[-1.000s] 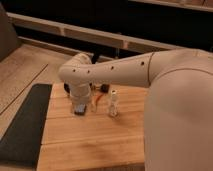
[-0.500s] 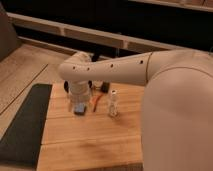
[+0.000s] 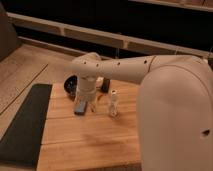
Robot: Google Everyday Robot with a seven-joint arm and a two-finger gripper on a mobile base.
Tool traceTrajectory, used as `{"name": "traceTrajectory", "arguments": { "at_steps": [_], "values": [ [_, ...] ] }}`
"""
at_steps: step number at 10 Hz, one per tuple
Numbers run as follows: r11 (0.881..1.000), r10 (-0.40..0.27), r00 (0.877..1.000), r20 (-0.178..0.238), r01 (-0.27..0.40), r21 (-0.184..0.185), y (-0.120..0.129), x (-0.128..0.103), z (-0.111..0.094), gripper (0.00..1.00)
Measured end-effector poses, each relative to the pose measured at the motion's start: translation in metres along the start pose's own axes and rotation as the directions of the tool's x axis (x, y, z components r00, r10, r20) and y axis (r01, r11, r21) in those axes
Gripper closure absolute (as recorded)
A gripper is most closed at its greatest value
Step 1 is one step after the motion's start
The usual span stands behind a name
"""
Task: Knock the bottle over
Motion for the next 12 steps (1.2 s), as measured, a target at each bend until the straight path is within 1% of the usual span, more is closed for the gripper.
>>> {"name": "traceTrajectory", "arguments": {
  "at_steps": [1,2,3,4,5,6,8,10,11,12],
  "values": [
    [0.999,0.008,1.0,-0.023,-0.007,0.045,-0.014,0.002,0.001,0.35],
    [0.997,0.0,0.999,-0.042,0.003,0.077,-0.021,0.005,0.001,0.35],
    [0.99,-0.026,0.997,-0.071,0.035,0.138,-0.032,0.009,0.002,0.35],
    [0.981,-0.053,0.995,-0.089,0.068,0.183,-0.04,0.009,0.003,0.35],
    [0.965,-0.09,0.99,-0.11,0.114,0.238,-0.05,0.006,0.002,0.35],
    [0.954,-0.117,0.986,-0.118,0.145,0.264,-0.055,0.0,0.001,0.35],
    [0.942,-0.157,0.98,-0.12,0.185,0.281,-0.063,-0.013,-0.001,0.35],
    [0.939,-0.175,0.977,-0.123,0.203,0.277,-0.072,-0.021,-0.002,0.35],
    [0.936,-0.179,0.974,-0.136,0.212,0.281,-0.08,-0.024,0.0,0.35],
    [0.93,-0.184,0.969,-0.167,0.227,0.29,-0.091,-0.025,0.005,0.35]
  ]
}}
